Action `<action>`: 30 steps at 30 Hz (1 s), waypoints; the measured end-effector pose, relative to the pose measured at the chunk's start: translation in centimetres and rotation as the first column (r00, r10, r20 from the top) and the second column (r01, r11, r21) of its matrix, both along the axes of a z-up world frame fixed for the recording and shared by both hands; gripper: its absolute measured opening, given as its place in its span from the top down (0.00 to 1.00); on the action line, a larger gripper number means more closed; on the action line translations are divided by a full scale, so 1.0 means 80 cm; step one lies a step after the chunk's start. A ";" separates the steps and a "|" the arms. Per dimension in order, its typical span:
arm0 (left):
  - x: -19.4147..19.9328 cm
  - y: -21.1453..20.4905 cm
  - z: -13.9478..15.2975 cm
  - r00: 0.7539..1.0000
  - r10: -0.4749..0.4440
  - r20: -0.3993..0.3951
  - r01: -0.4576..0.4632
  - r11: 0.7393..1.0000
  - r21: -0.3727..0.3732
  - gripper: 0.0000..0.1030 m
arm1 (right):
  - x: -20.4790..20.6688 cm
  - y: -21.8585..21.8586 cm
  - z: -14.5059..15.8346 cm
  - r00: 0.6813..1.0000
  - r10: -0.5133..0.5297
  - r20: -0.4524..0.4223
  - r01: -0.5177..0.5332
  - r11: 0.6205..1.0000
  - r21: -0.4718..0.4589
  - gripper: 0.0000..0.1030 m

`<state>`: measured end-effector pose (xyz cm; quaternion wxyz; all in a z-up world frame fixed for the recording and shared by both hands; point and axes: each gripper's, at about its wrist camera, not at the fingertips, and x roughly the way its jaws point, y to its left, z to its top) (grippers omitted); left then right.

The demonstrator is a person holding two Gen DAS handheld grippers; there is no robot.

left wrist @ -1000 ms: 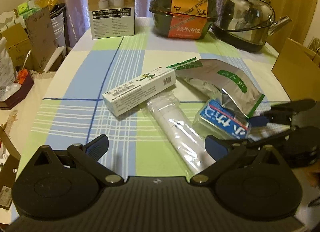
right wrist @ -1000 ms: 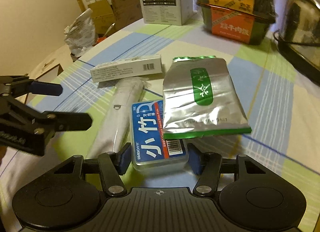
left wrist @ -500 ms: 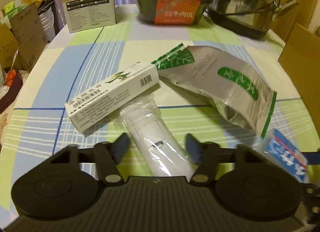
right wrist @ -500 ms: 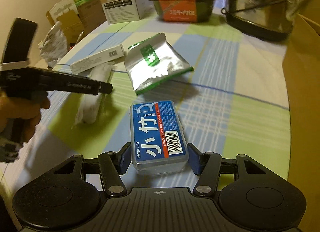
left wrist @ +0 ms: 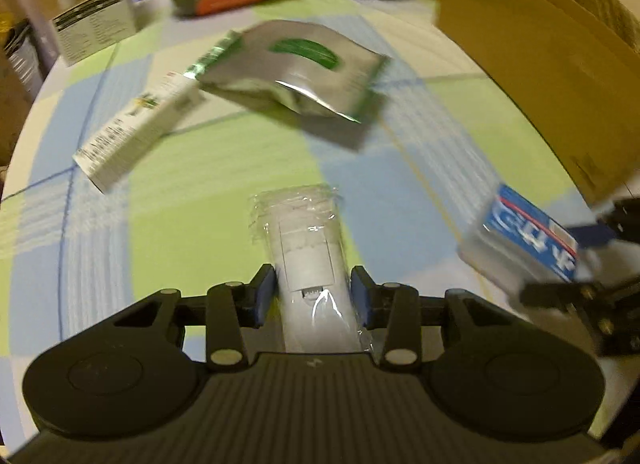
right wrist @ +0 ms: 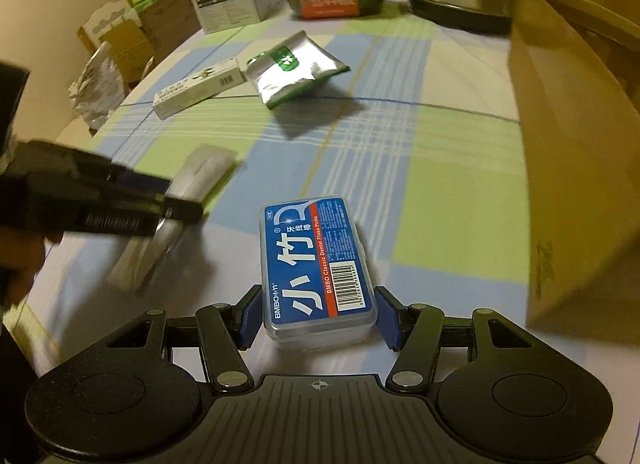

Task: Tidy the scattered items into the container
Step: 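Lift the white tube in the left tool and blue box in the right tool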

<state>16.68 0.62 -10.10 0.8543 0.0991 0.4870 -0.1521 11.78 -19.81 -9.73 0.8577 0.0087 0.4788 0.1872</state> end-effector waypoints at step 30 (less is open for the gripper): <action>0.005 -0.003 -0.005 1.000 -0.015 0.023 0.016 1.000 -0.019 0.63 | 0.024 0.021 -0.014 0.987 0.106 0.119 -0.096 0.992 -0.086 0.20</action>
